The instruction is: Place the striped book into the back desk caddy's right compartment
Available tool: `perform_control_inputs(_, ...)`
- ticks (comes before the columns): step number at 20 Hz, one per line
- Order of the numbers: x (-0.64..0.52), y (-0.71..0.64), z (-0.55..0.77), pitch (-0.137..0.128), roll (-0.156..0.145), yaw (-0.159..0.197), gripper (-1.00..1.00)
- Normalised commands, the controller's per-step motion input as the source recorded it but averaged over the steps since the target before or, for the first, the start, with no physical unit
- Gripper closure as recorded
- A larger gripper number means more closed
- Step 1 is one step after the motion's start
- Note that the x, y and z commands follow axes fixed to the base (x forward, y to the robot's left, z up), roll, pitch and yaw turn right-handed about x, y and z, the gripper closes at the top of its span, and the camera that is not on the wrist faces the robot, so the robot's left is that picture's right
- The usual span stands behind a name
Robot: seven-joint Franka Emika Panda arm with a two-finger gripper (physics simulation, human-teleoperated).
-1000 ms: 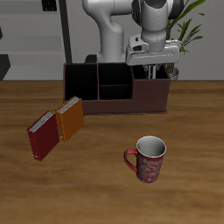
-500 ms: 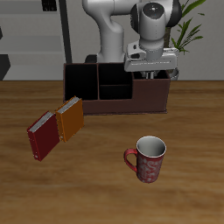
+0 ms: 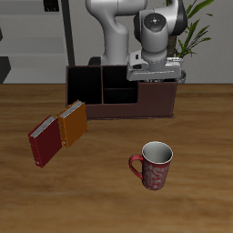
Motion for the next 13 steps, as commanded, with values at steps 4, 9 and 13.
perform_control_inputs(4, -0.02, 0.05, -0.04, 0.018, 0.014, -0.007, -1.0)
perform_control_inputs(9, -0.04, 0.08, 0.02, 0.002, 0.027, -0.015, -1.0)
perform_control_inputs(13, -0.05, 0.06, 0.02, -0.004, 0.02, 0.002, -1.0)
